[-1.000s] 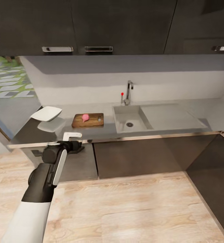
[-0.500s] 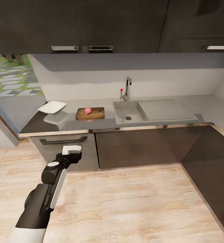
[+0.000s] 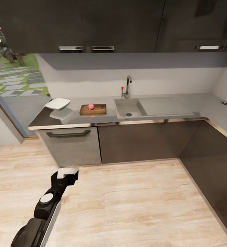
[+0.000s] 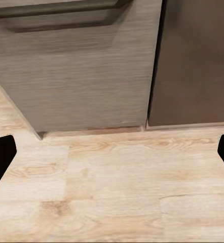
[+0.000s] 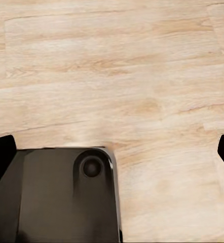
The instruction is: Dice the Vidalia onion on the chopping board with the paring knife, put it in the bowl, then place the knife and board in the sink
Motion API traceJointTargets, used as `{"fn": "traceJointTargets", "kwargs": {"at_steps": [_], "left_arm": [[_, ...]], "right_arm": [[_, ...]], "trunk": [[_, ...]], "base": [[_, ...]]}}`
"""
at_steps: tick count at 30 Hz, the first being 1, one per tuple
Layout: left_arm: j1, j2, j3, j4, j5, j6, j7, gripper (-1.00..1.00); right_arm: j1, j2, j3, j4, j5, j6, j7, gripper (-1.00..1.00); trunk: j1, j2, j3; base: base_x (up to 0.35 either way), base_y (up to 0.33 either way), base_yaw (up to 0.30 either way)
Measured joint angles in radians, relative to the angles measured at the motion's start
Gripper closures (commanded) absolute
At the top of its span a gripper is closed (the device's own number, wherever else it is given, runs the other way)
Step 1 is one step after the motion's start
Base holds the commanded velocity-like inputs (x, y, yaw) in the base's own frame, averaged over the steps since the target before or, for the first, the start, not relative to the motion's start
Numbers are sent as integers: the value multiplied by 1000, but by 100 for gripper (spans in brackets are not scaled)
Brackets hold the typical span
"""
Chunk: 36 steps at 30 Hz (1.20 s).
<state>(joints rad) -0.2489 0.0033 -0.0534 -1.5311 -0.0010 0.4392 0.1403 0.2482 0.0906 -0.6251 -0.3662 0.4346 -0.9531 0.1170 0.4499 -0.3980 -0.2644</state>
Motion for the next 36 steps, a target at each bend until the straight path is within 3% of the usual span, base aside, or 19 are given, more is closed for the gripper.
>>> {"fn": "traceJointTargets", "kwargs": {"at_steps": [7,16,18,32,36], "left_arm": [[84,2,0,2,2,-104,-1,-100],[169,5,1,6,1,-220,-2,-100],[211,5,1,4,0,-267,-2,-100],[260,8,1,6,0,-287,-2,-100],[280,10,1,6,0,-324,-2,-100]], "right_arm": [[0,0,0,-3,0,0,0,-100],[0,-1,0,-4,0,0,0,-100],[0,-1,0,-4,0,0,0,-100],[0,-1,0,-4,0,0,0,-100],[0,-1,0,-4,0,0,0,-100]], "trunk": [[0,0,0],[0,0,0],[-1,0,0],[-1,0,0],[-1,0,0]], "base": [[-301,0,0],[-52,0,0],[-3,0,0],[0,0,0],[0,0,0]]}}
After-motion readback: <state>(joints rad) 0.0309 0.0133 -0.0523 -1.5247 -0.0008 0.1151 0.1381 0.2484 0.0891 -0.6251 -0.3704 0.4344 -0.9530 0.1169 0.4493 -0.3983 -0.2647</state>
